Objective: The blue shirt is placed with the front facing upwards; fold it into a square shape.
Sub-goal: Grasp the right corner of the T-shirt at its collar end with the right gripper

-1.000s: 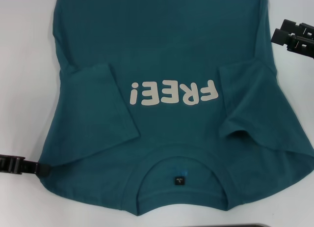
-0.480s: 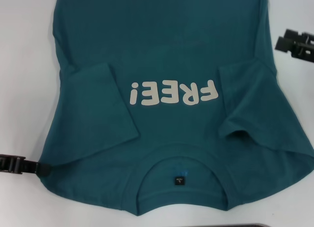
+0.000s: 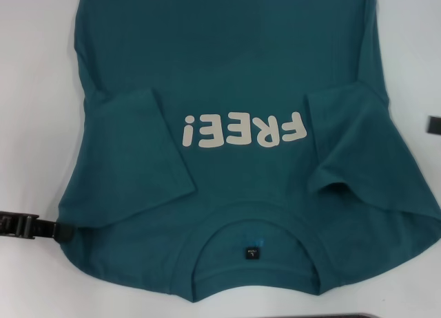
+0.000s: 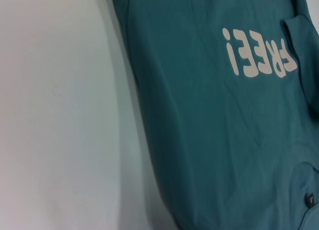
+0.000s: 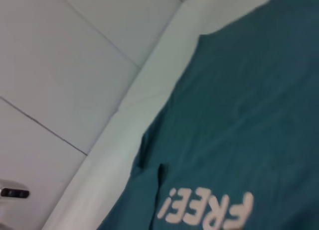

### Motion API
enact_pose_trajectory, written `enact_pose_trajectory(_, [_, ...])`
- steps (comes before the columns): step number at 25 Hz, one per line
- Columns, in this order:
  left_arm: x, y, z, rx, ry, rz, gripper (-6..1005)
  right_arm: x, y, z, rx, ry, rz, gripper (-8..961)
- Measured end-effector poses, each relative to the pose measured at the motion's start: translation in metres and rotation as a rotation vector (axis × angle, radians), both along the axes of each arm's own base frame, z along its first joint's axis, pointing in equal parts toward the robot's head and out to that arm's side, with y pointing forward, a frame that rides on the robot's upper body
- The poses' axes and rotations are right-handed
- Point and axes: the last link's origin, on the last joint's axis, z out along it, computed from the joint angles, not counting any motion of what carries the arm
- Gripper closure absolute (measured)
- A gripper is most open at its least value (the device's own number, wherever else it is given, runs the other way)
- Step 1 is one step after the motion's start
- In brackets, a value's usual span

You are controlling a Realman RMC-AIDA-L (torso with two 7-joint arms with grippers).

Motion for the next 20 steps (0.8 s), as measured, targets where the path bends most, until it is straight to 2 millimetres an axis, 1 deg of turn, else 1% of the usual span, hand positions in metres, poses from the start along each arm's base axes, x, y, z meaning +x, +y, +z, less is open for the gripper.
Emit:
enact_pose_trajectory(2, [0.0, 0.001, -0.001, 0.003, 0.0, 0.001, 998, 0.009, -0.01, 0.007, -0.007, 0.002, -0.054, 67])
enact_pose_trajectory(5, [0.001, 0.003, -0.003, 0.004, 0.0, -0.002, 998, 0.02, -0.023, 0.01, -0.033, -0.007, -0.118, 67])
enact_pose_trajectory(10, [0.005, 0.007, -0.006, -0.001, -0.001, -0.016, 998, 0.034, -0.038, 0.008, -0.129, -0.043, -0.211, 68])
enact_pose_trajectory(14, [0.008, 0.009, -0.008, -0.006, 0.0, -0.025, 998, 0.037, -0.041, 0.003, -0.181, -0.062, -0.238, 68])
enact_pose_trajectory(20, [0.008, 0.01, -0.008, -0.007, 0.002, -0.027, 998, 0.041, -0.043, -0.003, -0.212, -0.085, -0.269, 68])
